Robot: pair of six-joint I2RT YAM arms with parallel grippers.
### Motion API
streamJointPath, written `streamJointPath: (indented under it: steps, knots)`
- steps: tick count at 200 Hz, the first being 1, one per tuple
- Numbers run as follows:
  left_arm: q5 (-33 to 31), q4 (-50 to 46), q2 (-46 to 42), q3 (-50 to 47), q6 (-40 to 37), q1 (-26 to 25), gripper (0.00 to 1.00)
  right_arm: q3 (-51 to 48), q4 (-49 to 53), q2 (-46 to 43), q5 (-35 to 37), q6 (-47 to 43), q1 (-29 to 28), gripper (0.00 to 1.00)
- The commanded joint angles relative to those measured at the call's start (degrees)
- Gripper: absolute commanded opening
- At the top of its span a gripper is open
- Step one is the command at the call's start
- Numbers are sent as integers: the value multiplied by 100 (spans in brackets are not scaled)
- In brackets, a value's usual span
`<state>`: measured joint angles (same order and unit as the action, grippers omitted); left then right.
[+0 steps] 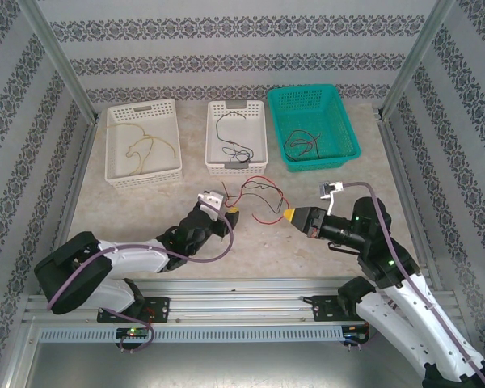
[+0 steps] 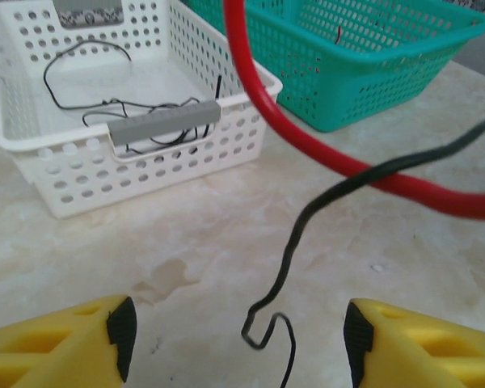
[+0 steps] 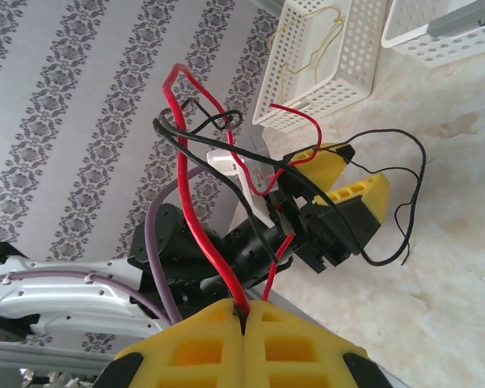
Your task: Untangle the cables
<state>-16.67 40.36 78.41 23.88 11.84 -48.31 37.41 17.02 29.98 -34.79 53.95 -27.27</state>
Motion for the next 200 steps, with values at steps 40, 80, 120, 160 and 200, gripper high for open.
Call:
streamJointPath:
  steps: [40,80,120,160,200]
  knots:
    - [-51,699,-175,-173,-24,5,24,25,-323,-275,-234,388,-130,0]
    - [129,-114,-1147,-187,124,37,0,71,519,-487,734,-56,-91,0]
    - [221,-2108,-3032,152,292,55,0,-392,909,-478,1494,-290,208,0]
    - [-253,-4047,-4416,857,355,153,0,-987,644,-334,1547,-262,715,0]
    - [-1015,-5374,-4794,2174,46,270,0,-1501,453,-67,1575,-210,1008,0]
